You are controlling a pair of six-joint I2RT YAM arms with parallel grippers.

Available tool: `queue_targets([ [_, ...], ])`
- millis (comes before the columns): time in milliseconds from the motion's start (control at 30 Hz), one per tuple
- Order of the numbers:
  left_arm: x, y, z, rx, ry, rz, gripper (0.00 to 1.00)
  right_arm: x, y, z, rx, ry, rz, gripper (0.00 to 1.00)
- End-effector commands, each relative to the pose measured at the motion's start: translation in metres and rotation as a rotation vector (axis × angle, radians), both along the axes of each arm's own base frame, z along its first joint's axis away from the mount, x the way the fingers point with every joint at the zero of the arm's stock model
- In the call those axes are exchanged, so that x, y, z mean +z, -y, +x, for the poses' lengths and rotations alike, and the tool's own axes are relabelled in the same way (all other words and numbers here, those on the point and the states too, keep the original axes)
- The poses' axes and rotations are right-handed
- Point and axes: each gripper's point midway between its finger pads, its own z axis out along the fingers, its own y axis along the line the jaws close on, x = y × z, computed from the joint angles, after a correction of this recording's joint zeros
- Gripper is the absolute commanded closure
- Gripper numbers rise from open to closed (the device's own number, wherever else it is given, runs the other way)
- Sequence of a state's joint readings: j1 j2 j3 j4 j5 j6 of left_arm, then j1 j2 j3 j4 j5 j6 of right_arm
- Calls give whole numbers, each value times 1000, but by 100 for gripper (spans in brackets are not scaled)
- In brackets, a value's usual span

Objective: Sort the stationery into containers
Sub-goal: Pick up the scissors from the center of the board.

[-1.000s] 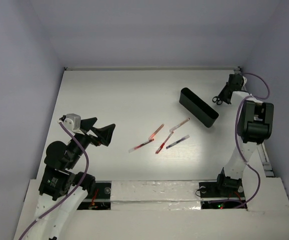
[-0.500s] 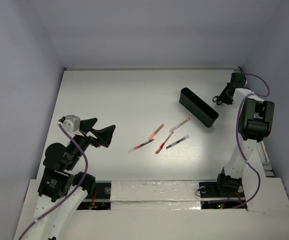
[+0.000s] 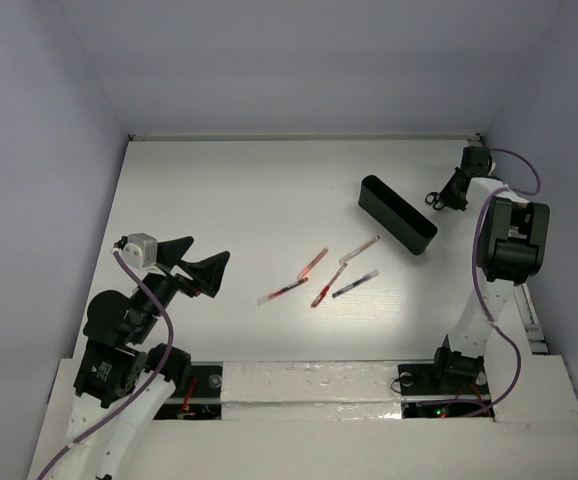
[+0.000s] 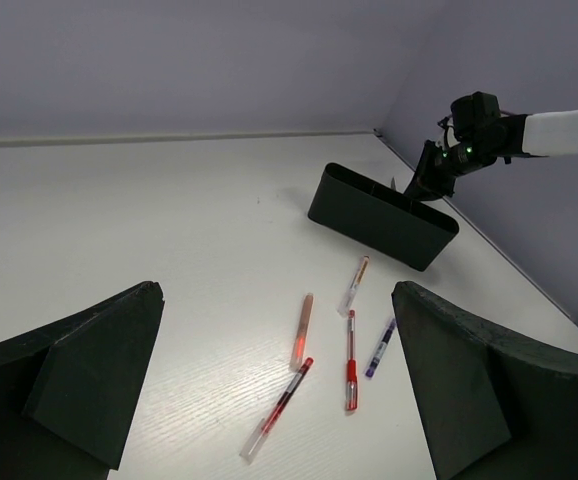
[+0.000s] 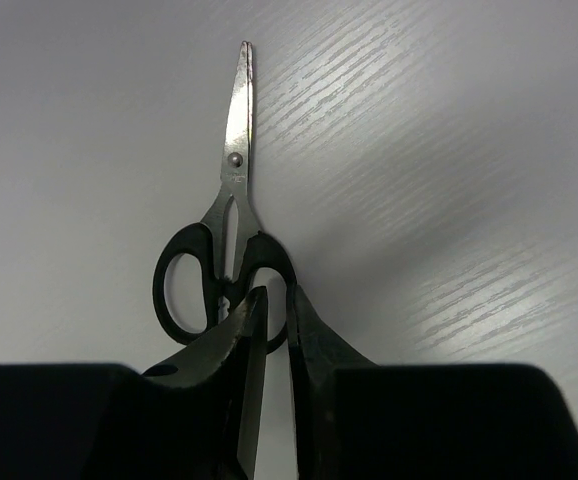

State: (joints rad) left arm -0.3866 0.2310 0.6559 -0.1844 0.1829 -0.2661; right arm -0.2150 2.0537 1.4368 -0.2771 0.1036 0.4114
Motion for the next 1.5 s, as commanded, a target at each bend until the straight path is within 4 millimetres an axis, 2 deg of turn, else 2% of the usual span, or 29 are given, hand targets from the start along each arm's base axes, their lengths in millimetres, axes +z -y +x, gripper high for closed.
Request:
queue_targets([
  [0, 21, -2, -6, -4, 66, -23, 1, -2, 3, -13, -8, -46, -12, 81],
  [133, 22, -2, -7, -4, 70, -25, 1, -8, 2, -16, -2, -64, -9, 79],
  [233, 22, -1, -8, -10, 71, -28, 1, -14, -1, -18, 9, -82, 2, 72],
  [467, 24, -3, -9, -4, 79, -31, 1, -34, -3, -27, 20, -141, 14, 72],
  [600, 25, -2, -11, -11, 81, -32, 1, -25, -2, -27, 9, -120, 3, 77],
  [700, 25, -2, -11, -10, 82, -33, 1, -17, 0, -26, 10, -103, -10, 90],
  [767, 25, -2, -12, -10, 84, -35, 1, -12, 1, -25, 12, -98, -14, 92],
  [833, 26, -2, -12, -10, 86, -38, 1, -13, 1, -26, 11, -108, -15, 90],
  [933, 27, -3, -13, -7, 88, -38, 1, -12, 0, -27, 16, -107, -15, 79],
  [1200, 27, -3, -14, -13, 90, -40, 1, -16, -1, -30, 27, -133, -9, 75],
  [1467, 27, -3, -15, -10, 93, -41, 1, 12, 2, -21, 33, -66, -34, 73],
])
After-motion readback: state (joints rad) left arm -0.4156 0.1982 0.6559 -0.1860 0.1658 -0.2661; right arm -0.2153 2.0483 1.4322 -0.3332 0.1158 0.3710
